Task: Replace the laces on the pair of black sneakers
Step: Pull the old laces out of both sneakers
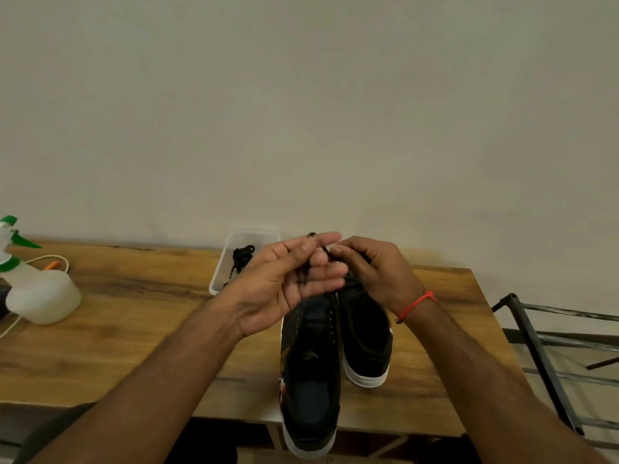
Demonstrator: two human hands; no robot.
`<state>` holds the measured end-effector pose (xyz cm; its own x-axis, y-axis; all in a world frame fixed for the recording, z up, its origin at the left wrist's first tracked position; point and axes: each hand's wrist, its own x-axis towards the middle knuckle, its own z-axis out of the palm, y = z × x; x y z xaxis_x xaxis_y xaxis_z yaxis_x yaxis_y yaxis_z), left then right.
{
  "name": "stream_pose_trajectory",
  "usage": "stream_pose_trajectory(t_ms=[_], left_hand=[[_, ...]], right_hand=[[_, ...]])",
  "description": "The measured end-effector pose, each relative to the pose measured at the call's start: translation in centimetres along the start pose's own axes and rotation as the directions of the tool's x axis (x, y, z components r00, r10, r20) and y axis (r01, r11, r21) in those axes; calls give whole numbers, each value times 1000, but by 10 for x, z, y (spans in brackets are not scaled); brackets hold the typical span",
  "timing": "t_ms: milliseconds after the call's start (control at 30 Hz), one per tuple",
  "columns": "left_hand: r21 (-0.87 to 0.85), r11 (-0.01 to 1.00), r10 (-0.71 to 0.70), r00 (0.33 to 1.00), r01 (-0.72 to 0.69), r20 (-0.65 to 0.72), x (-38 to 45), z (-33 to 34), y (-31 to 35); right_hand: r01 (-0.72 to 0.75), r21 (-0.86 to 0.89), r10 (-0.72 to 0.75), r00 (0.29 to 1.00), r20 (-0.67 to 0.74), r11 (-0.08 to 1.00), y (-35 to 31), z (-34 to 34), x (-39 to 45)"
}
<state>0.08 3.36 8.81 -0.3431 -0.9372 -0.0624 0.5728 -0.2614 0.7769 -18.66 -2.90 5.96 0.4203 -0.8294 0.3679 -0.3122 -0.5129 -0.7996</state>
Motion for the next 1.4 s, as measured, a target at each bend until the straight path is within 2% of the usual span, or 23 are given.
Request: stream_pose_trajectory(t_ms=[67, 133, 233, 367, 433, 467, 533, 567, 633, 733, 867, 933, 967, 1033, 1100, 1133, 1167, 1200, 1233, 1267, 1333, 1367, 1400], left_hand=[[-135, 988, 71, 996, -77, -48, 3, -7, 3], [-197, 972, 116, 990, -130, -78, 6, -11, 5], [-142, 981, 125, 991, -131, -55, 9, -13, 8], [-34, 992, 124, 992, -123, 22, 9, -18, 7], [104, 985, 133, 991, -134, 14, 9, -26, 7], [247, 959, 145, 989, -138, -10, 9, -29, 7], [567, 815, 162, 986, -119, -27, 8, -34, 5], [664, 741, 139, 990, -101, -4, 8, -33, 4], [727, 685, 33, 999, -42, 27, 6, -27, 0], [764, 645, -147, 986, 35, 79, 2, -21, -4], [685, 721, -328, 922, 104, 206, 0, -27, -1], [561, 816, -365, 878, 141, 311, -3, -25, 2], [452, 880, -328, 876, 147, 353, -5, -22, 3], [186, 975, -178, 925, 120, 337, -7, -16, 5], [-29, 999, -18, 978, 25, 210, -3, -12, 4], [-66, 997, 50, 989, -41, 140, -1, -13, 3], [-40, 993, 116, 990, -113, 81, 2, -15, 2], [69, 982, 171, 985, -173, 33, 6, -19, 0], [235, 949, 217, 976, -210, -7, 10, -25, -2], [435, 874, 255, 966, -217, -31, 12, -31, -4], [729, 665, 233, 972, -161, 2, 10, -39, -6], [788, 602, 160, 986, -129, 38, 9, -39, -7], [806, 586, 62, 996, -84, 58, 6, -35, -8]], right_hand=[[90, -63, -88, 995, 36, 994, -3, 6, -3], [161, -158, -141, 982, 127, 974, -4, 12, -6], [194, -274, -105, 945, 309, 942, -2, 23, -11], [181, -309, -58, 928, 368, 934, 0, 28, -13], [219, -311, -75, 906, 416, 925, -3, 24, -14], [233, -292, -95, 904, 418, 928, -6, 21, -14], [242, -235, -151, 925, 348, 942, -12, 13, -13], [248, -210, -182, 939, 292, 946, -13, 8, -12], [244, -170, -209, 957, 200, 955, -13, 0, -9], [195, -164, -174, 975, 138, 967, -7, -10, -6], [153, -85, -141, 981, 132, 985, -3, -17, -8], [137, 5, -137, 986, 97, 991, -2, -18, -8], [136, 12, -136, 988, 72, 991, -2, -18, -7], [136, -91, -128, 988, 83, 987, 0, -14, -7], [144, -233, -95, 973, 208, 962, 0, -2, -10], [144, -294, -55, 955, 291, 945, 0, 5, -12], [147, -333, -12, 927, 374, 932, -2, 12, -14], [165, -346, 5, 897, 443, 924, -4, 18, -15], [199, -335, -13, 875, 483, 921, -8, 21, -16], [234, -313, -59, 875, 481, 920, -12, 21, -15], [273, -248, -178, 921, 347, 930, -17, 12, -14], [253, -221, -196, 948, 250, 942, -15, 5, -12], [213, -197, -181, 969, 169, 957, -13, -3, -10]])
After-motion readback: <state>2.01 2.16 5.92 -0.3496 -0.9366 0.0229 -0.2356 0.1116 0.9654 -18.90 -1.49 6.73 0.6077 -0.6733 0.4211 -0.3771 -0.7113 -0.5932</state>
